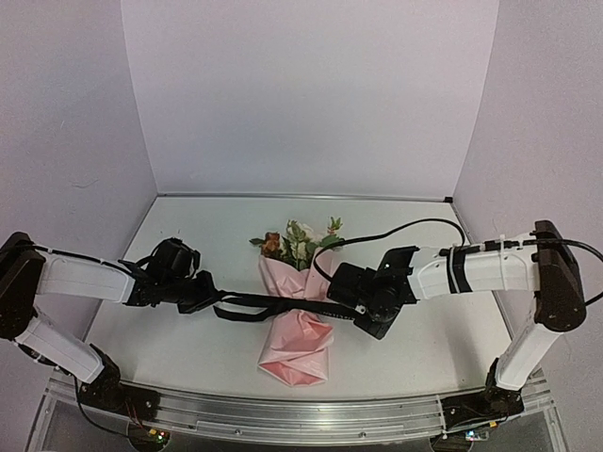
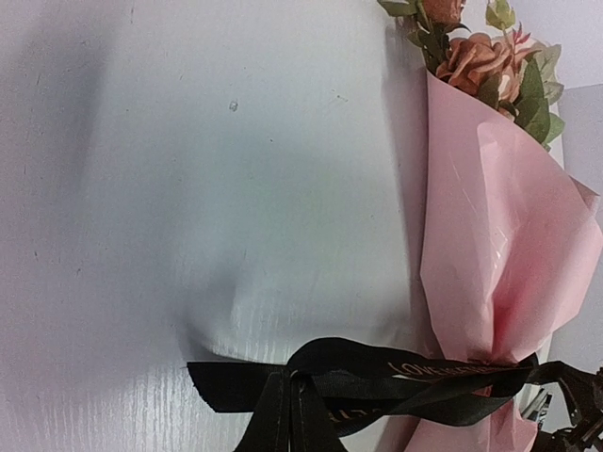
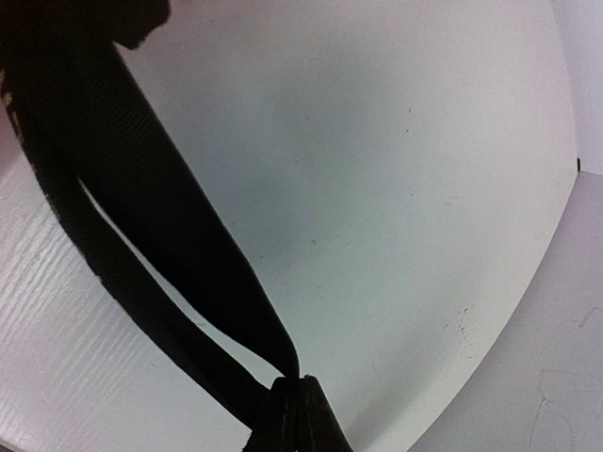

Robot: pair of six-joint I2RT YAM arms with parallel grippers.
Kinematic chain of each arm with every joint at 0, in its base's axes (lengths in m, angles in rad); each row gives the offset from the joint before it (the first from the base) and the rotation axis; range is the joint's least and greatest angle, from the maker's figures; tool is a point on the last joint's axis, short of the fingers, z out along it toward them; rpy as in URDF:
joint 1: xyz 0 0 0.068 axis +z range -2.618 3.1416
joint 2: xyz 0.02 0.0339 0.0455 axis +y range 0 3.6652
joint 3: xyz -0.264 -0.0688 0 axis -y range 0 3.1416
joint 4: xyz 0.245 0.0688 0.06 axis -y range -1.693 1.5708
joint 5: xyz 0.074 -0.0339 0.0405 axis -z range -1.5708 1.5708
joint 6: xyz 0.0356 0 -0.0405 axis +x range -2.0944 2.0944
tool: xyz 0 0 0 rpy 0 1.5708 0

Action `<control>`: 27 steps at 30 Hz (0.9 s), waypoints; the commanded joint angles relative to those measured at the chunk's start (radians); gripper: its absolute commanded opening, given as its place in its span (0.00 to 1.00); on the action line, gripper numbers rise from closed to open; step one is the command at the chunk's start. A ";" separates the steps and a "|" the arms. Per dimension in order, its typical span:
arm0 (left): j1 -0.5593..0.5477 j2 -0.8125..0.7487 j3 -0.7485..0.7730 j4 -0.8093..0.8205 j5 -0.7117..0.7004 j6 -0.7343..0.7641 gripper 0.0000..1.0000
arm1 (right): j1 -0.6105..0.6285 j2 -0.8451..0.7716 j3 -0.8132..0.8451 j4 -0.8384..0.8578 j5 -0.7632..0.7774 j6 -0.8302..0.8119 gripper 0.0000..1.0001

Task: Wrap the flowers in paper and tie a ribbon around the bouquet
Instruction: Tie the ribbon around the folded bouquet.

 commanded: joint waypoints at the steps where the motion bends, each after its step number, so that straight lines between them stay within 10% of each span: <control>1: 0.028 0.000 0.027 -0.001 -0.016 0.007 0.00 | -0.059 0.024 0.052 -0.035 0.094 0.014 0.00; 16: 0.050 0.116 0.149 0.018 0.092 0.114 0.00 | -0.068 0.083 0.245 0.140 -0.131 -0.201 0.00; 27: 0.050 0.168 0.191 0.026 0.151 0.122 0.00 | -0.055 -0.071 0.159 0.151 -0.497 0.053 0.00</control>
